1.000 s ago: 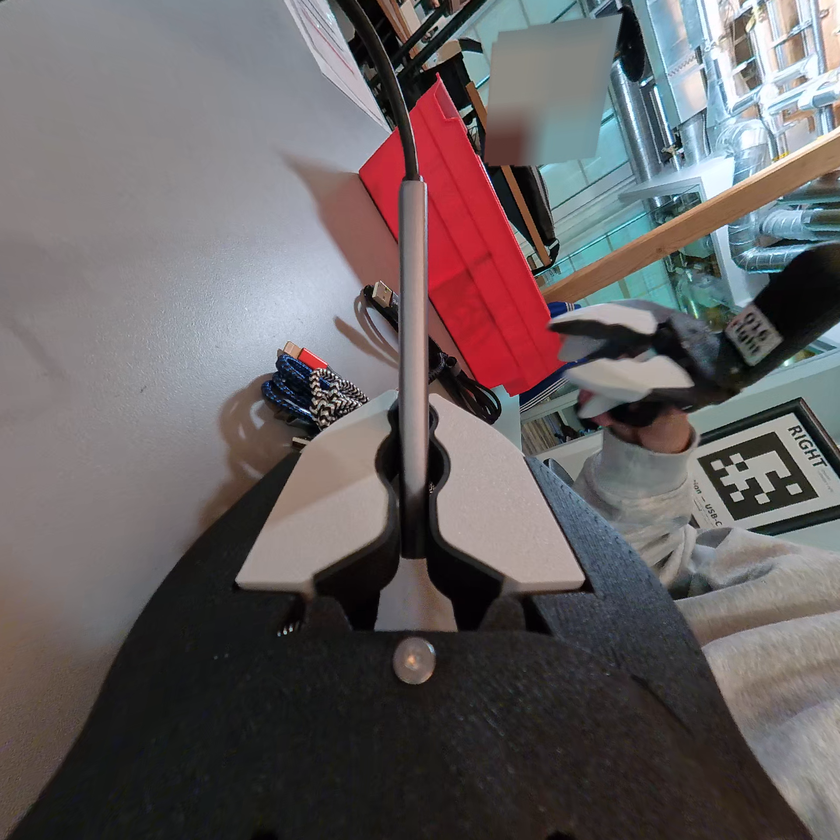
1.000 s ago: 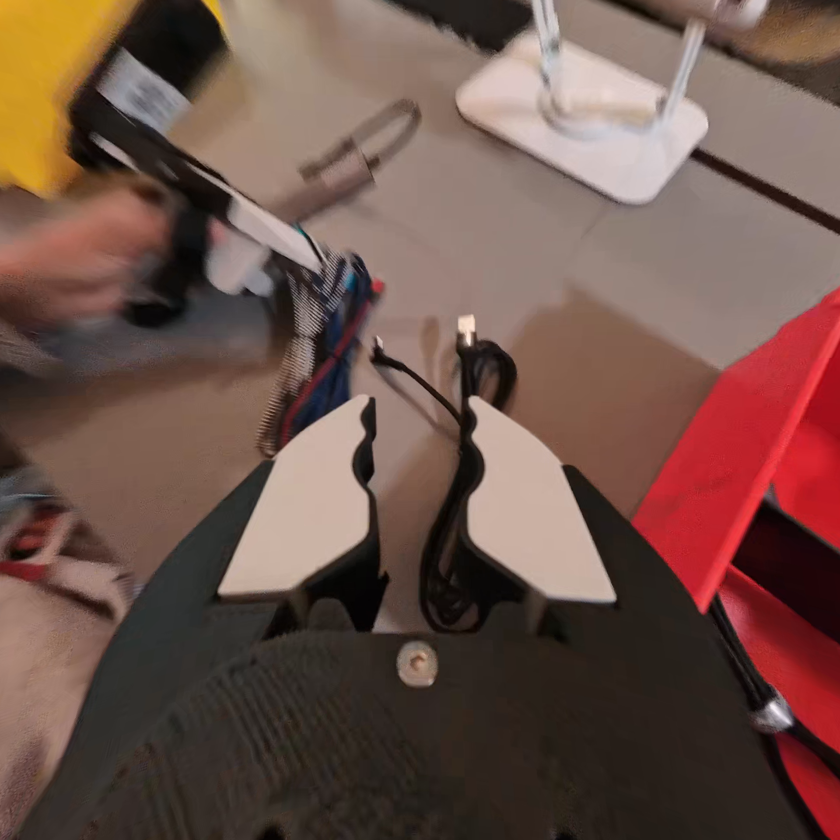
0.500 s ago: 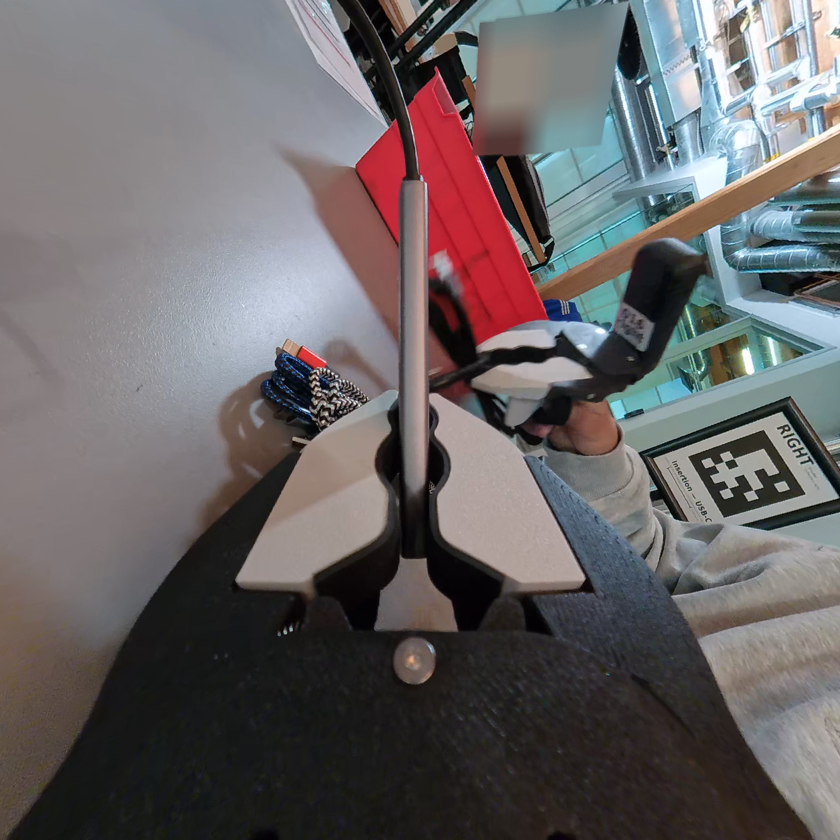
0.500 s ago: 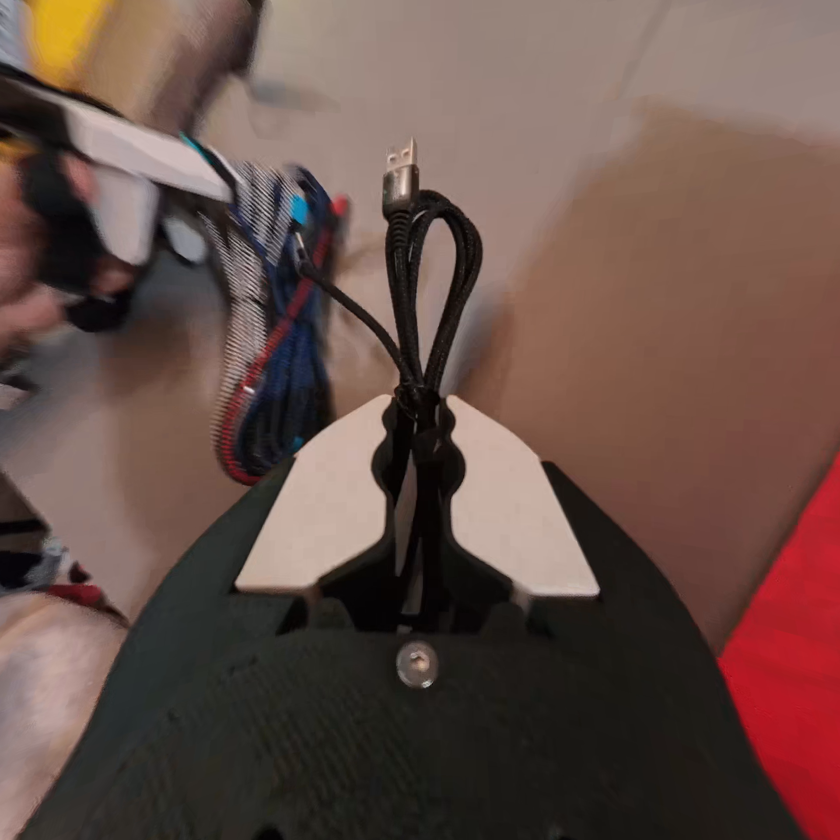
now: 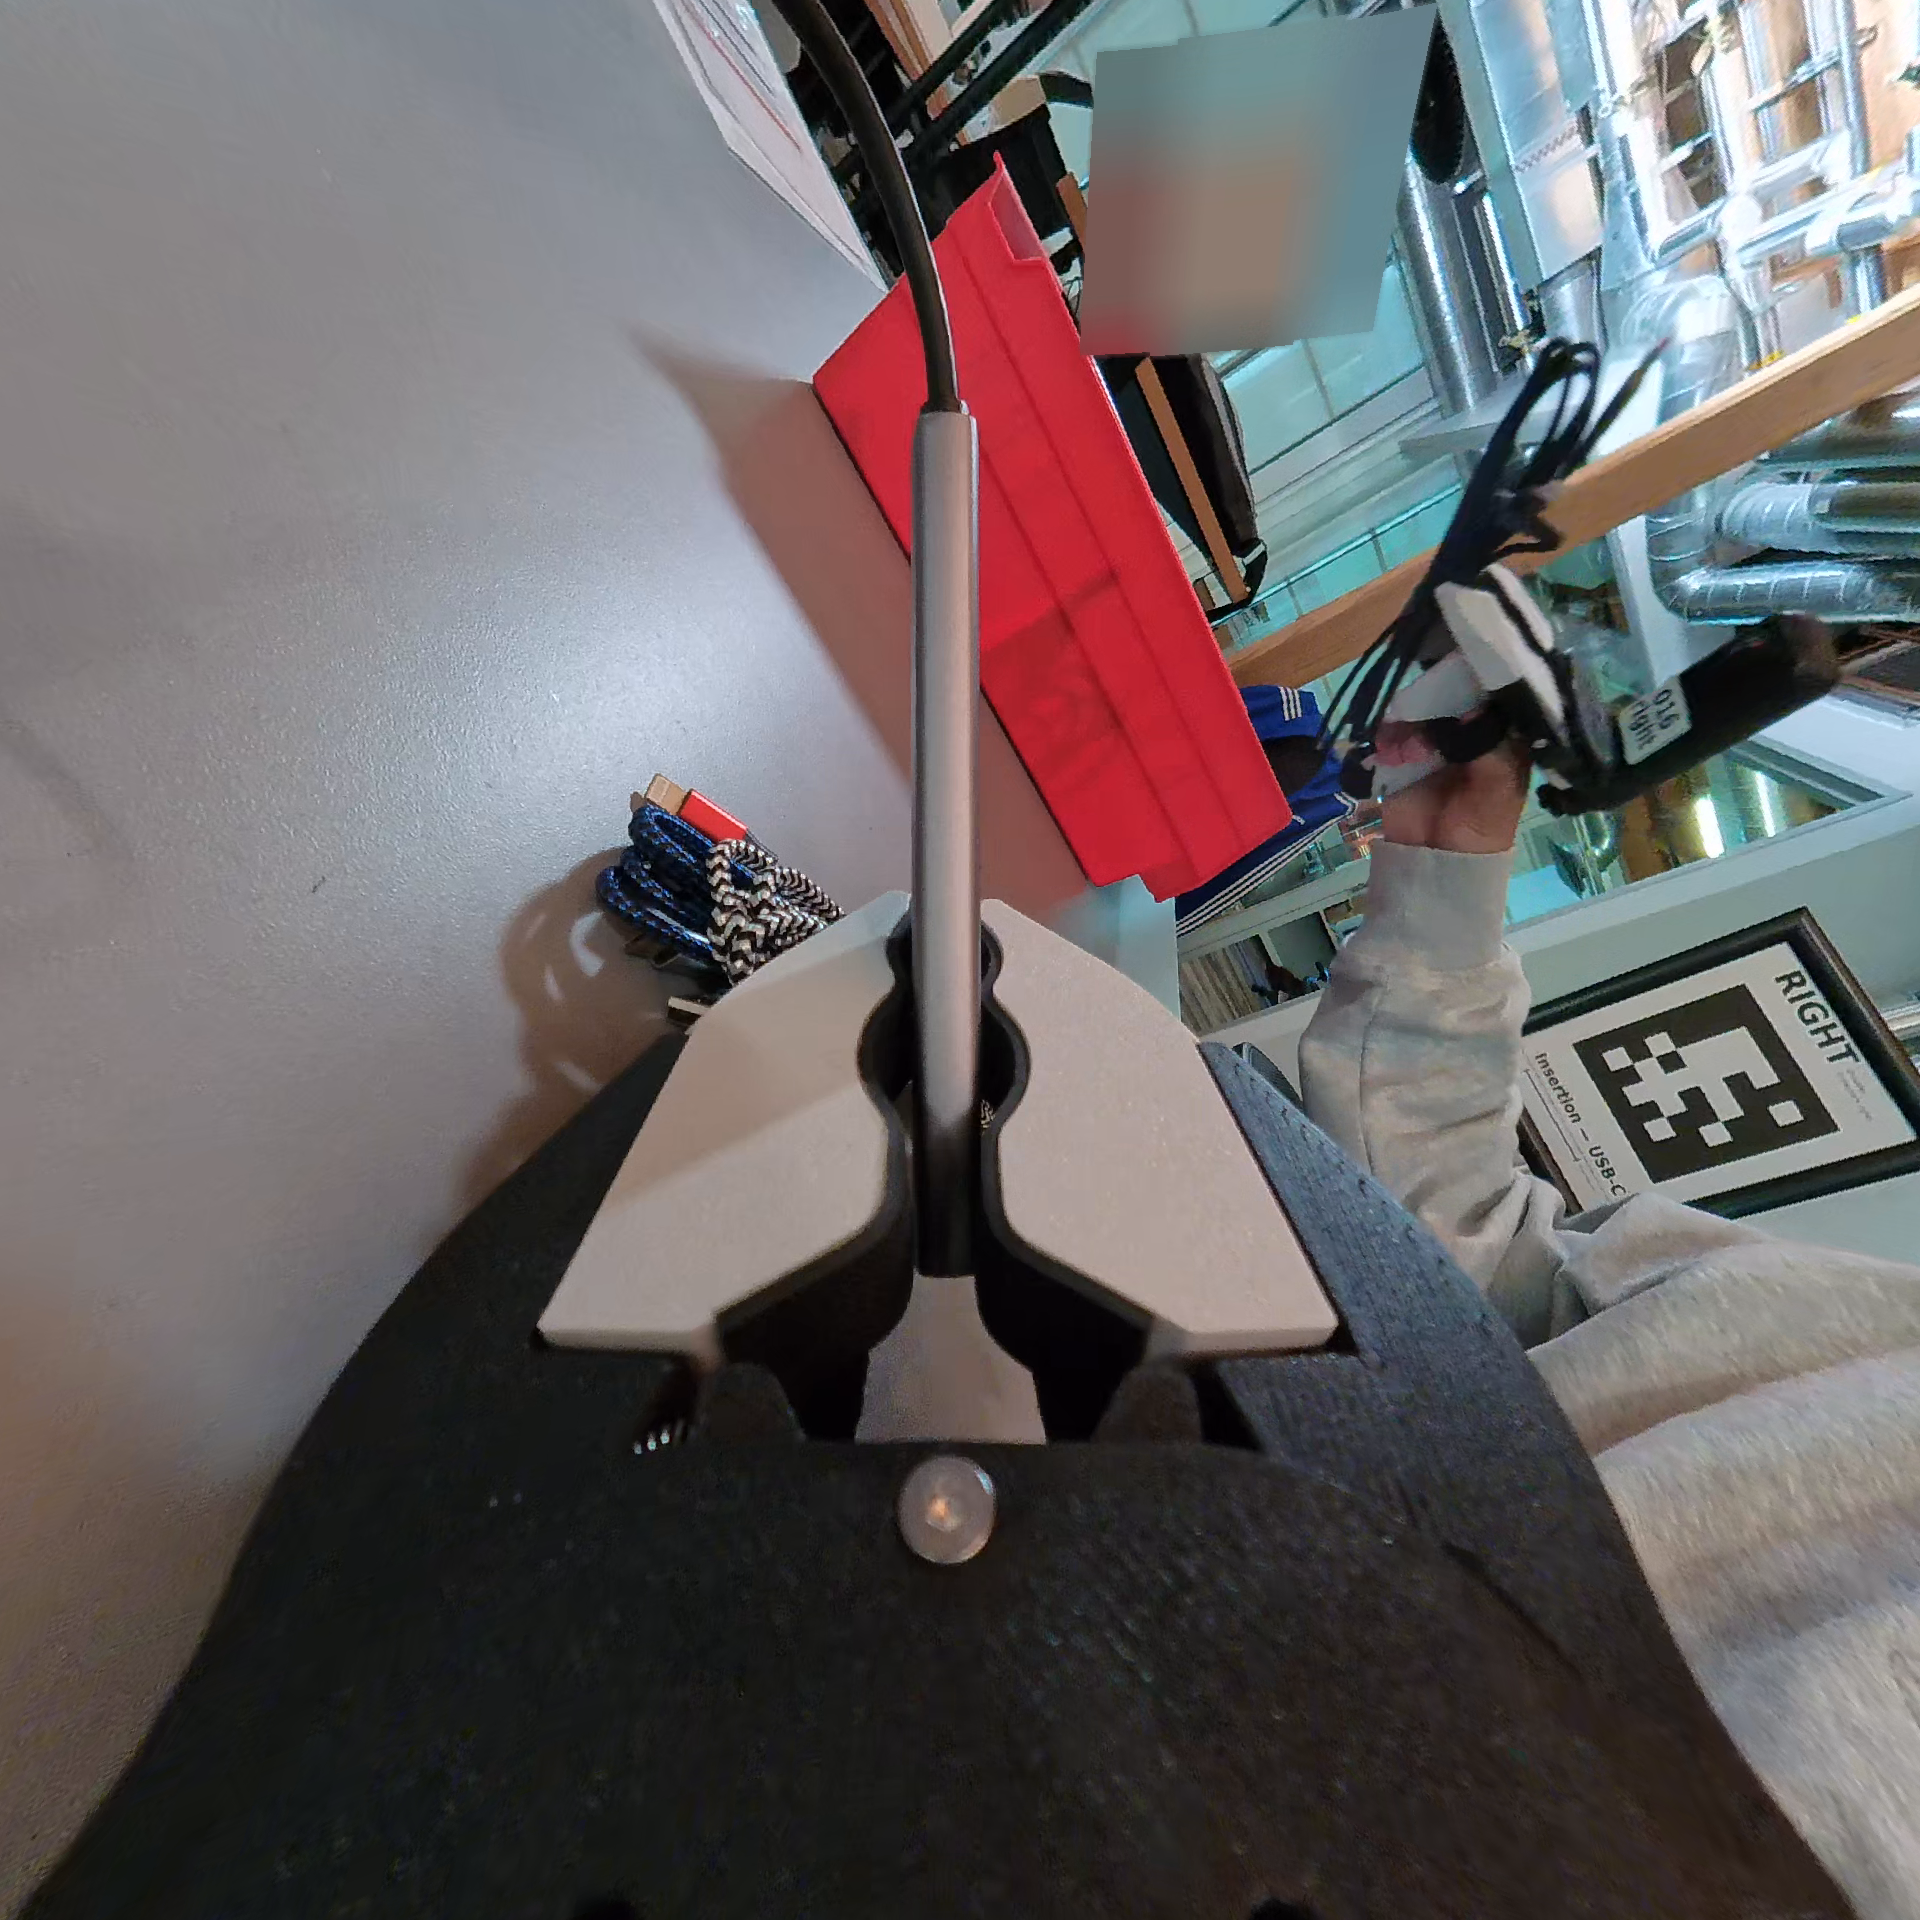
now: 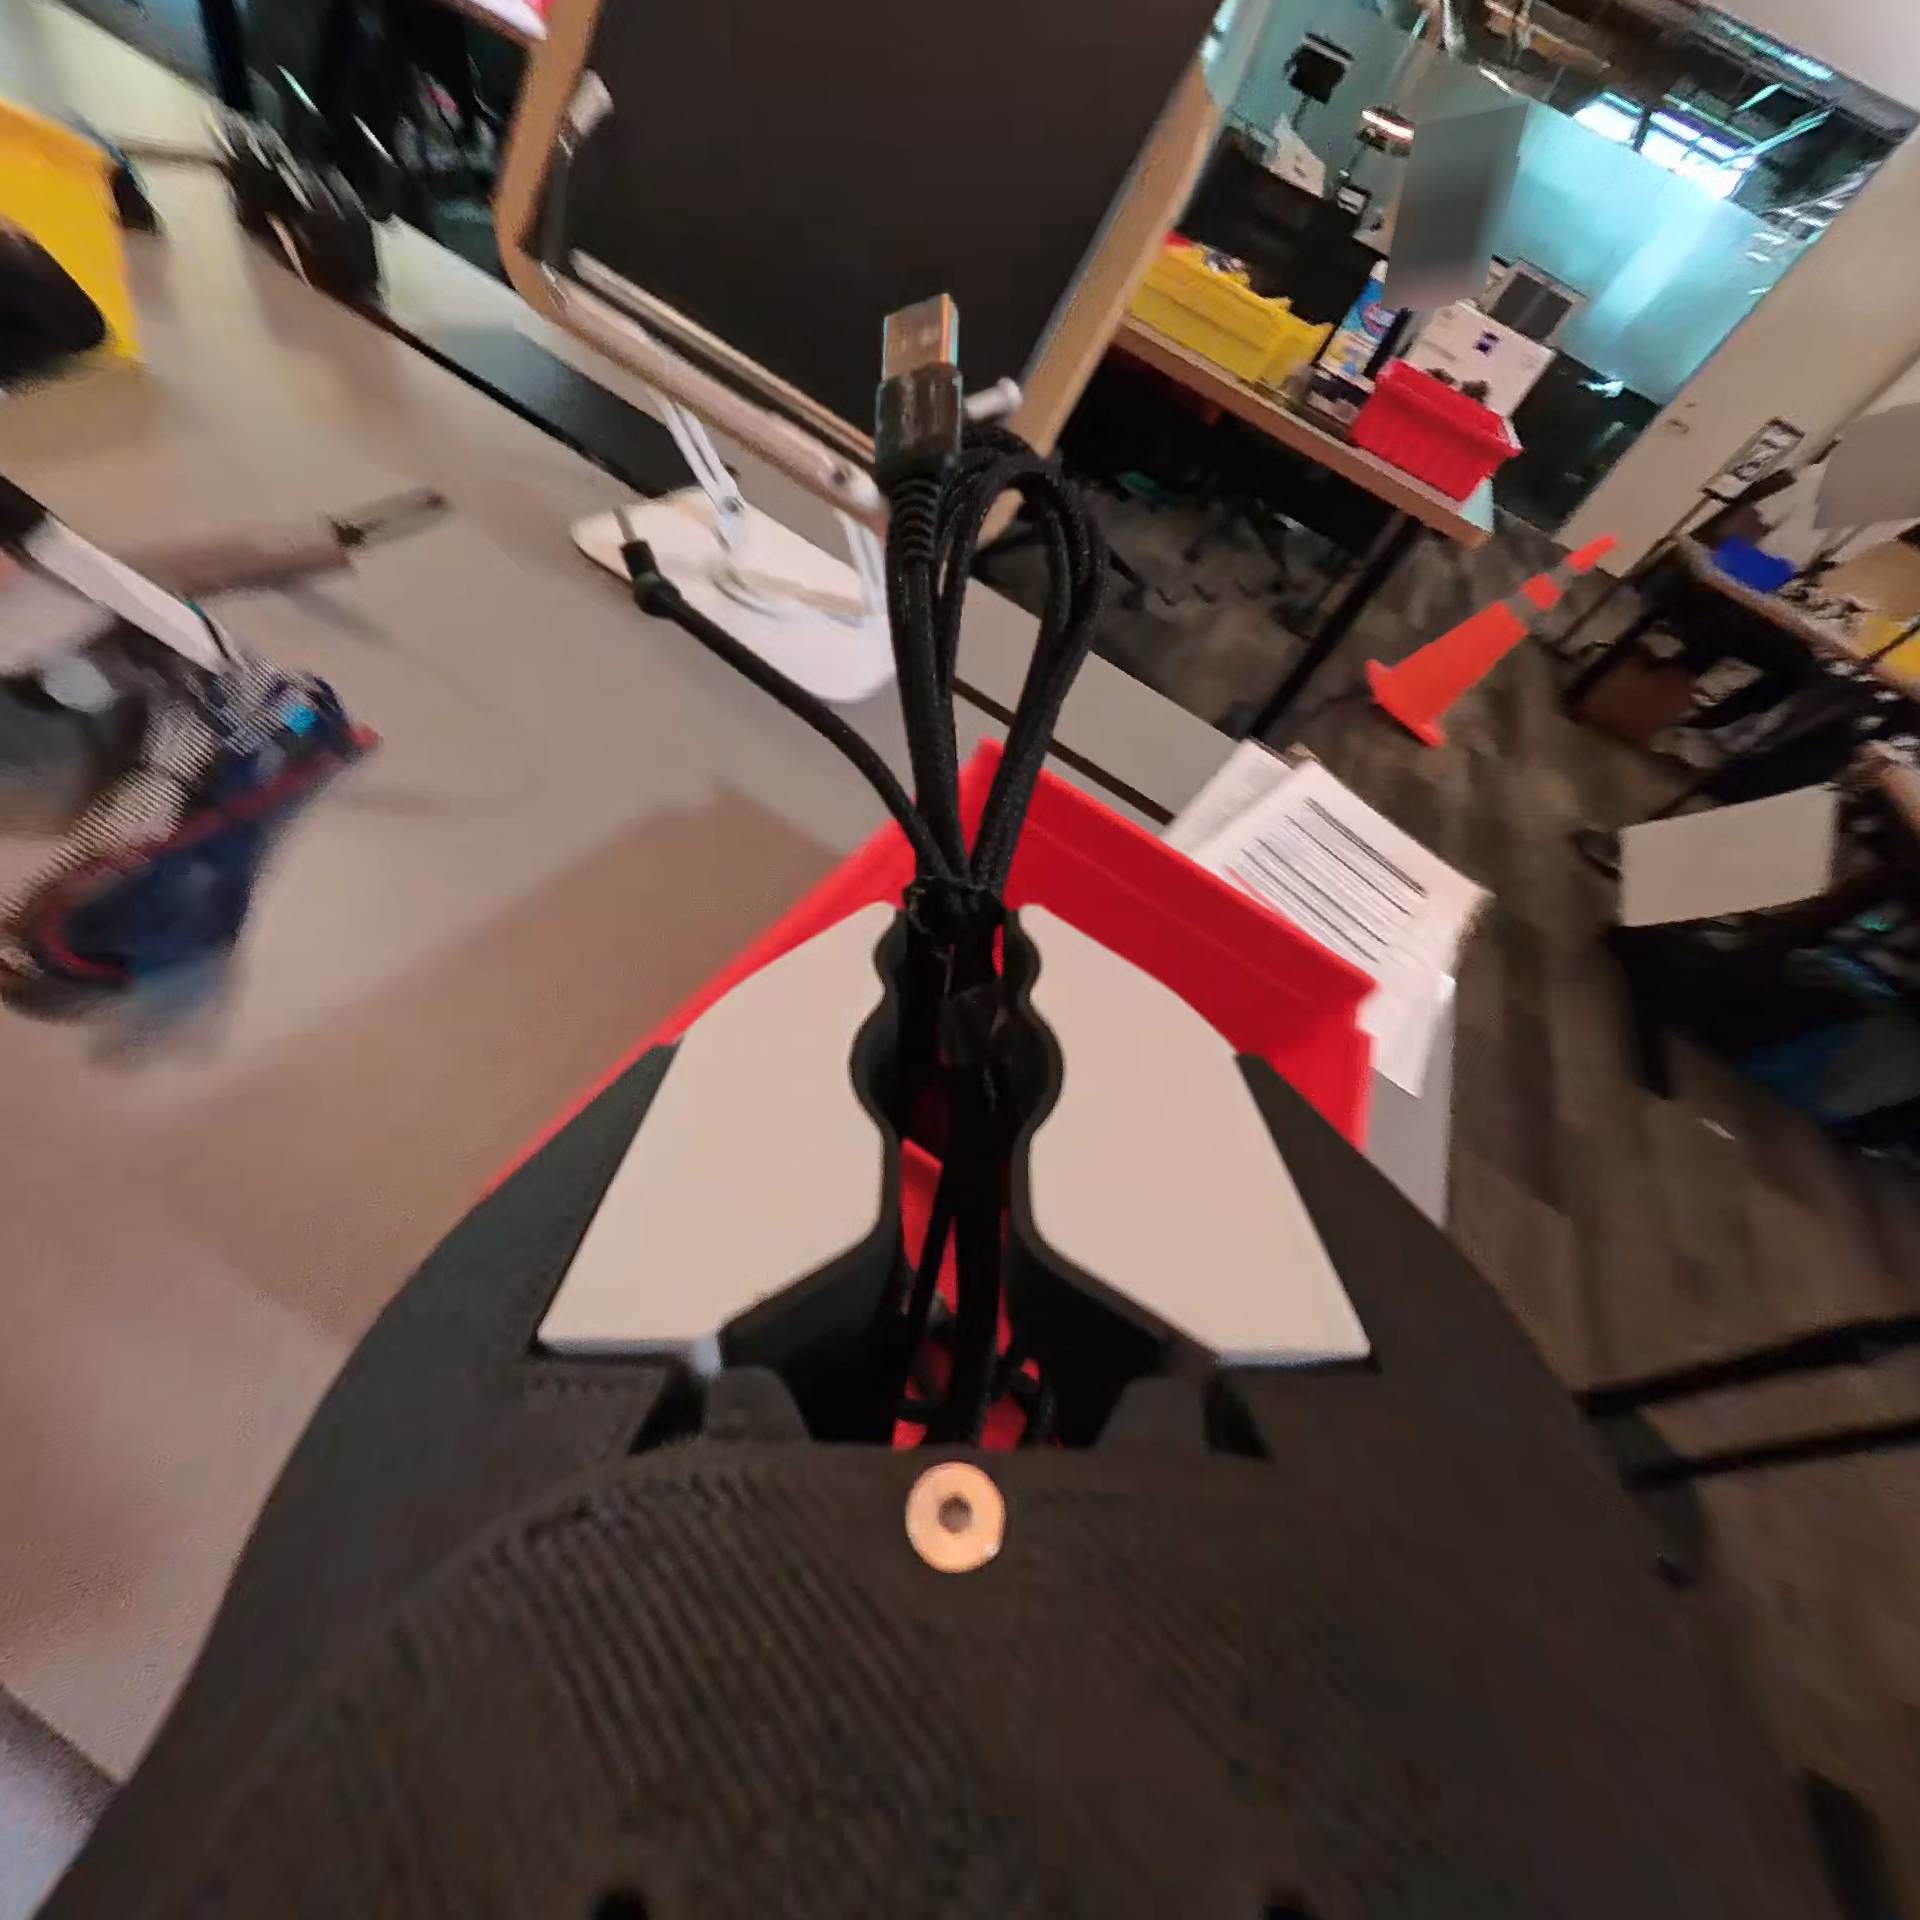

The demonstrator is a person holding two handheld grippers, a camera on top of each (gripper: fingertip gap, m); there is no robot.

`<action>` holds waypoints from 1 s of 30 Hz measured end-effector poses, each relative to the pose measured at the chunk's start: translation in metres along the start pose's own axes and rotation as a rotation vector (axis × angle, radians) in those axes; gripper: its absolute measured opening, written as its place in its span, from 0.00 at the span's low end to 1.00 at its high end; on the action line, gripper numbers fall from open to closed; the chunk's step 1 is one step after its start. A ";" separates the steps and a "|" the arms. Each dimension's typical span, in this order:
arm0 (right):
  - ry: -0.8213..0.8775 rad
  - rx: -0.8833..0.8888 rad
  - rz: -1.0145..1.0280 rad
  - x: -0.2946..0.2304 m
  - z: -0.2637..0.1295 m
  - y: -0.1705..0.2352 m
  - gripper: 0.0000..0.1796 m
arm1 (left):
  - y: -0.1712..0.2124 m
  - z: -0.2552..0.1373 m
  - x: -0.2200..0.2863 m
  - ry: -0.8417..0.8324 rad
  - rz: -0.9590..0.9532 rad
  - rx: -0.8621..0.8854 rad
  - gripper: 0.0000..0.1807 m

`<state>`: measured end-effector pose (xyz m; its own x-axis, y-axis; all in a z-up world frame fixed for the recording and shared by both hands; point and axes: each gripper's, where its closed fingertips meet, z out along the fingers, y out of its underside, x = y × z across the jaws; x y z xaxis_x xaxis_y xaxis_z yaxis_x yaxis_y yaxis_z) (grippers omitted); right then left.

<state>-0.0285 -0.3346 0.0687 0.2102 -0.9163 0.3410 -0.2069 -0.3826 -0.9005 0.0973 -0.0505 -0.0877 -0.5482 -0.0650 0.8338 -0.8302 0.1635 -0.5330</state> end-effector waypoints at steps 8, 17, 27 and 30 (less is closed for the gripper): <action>0.061 -0.175 -0.161 0.023 0.000 0.070 0.10 | 0.000 0.000 0.000 0.001 -0.004 -0.002 0.04; 0.074 -0.327 -0.201 0.020 0.022 0.121 0.24 | 0.000 0.000 0.000 0.005 -0.007 -0.002 0.04; -0.020 -0.360 -0.105 0.005 0.022 0.123 0.22 | 0.000 0.000 0.000 0.007 -0.010 -0.003 0.04; -0.093 -0.456 -0.023 -0.010 0.026 0.133 0.28 | 0.000 0.000 0.000 0.007 -0.011 -0.003 0.04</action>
<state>-0.0330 -0.3727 -0.0619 0.3003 -0.9004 0.3149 -0.5959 -0.4349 -0.6752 0.0973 -0.0505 -0.0878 -0.5383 -0.0598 0.8406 -0.8357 0.1663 -0.5233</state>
